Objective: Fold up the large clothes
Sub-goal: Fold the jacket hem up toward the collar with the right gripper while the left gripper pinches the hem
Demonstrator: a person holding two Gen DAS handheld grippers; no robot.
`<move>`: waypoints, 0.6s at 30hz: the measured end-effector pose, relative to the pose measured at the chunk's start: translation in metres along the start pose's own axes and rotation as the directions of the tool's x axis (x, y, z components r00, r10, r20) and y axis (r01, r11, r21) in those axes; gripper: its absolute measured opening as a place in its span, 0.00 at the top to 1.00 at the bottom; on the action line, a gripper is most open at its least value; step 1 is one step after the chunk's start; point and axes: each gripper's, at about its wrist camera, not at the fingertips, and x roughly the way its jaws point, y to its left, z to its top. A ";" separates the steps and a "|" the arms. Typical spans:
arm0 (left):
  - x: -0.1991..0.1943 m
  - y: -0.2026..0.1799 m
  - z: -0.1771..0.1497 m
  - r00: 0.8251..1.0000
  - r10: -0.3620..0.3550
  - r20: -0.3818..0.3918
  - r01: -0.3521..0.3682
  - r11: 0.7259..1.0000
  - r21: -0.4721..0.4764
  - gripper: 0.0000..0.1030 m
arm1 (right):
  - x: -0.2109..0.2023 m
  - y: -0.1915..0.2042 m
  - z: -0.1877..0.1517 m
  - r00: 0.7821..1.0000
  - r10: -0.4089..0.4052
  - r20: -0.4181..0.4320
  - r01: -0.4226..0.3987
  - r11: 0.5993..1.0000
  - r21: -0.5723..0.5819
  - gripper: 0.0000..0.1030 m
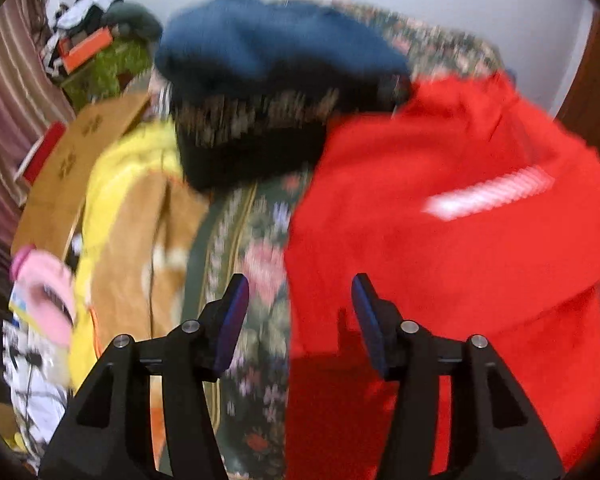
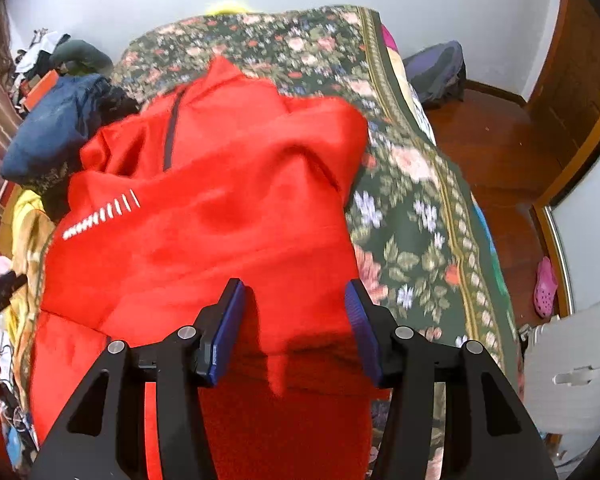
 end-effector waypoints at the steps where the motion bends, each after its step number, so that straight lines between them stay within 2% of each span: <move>1: -0.007 -0.002 0.011 0.999 -0.013 0.029 0.013 1.000 0.004 0.46 | -0.006 0.001 0.007 1.000 -0.004 0.020 0.004 1.000 -0.007 0.53; 8: -0.034 -0.032 0.092 0.977 -0.129 0.171 0.120 0.991 0.059 0.39 | -0.029 0.009 0.056 0.991 0.037 0.131 -0.032 0.999 -0.040 0.53; 10: -0.035 -0.042 0.112 0.969 -0.158 0.189 0.147 0.986 0.073 0.37 | -0.032 0.014 0.072 0.986 0.046 0.161 -0.037 0.998 -0.057 0.49; 13: -0.025 -0.057 0.139 0.963 -0.196 0.184 0.185 0.980 0.078 0.37 | -0.030 0.023 0.092 0.979 0.051 0.196 -0.034 0.996 -0.088 0.47; 18: 0.009 -0.086 0.169 0.955 -0.271 0.119 0.262 0.962 0.082 0.37 | -0.013 0.036 0.119 0.977 0.050 0.207 -0.019 0.989 -0.147 0.47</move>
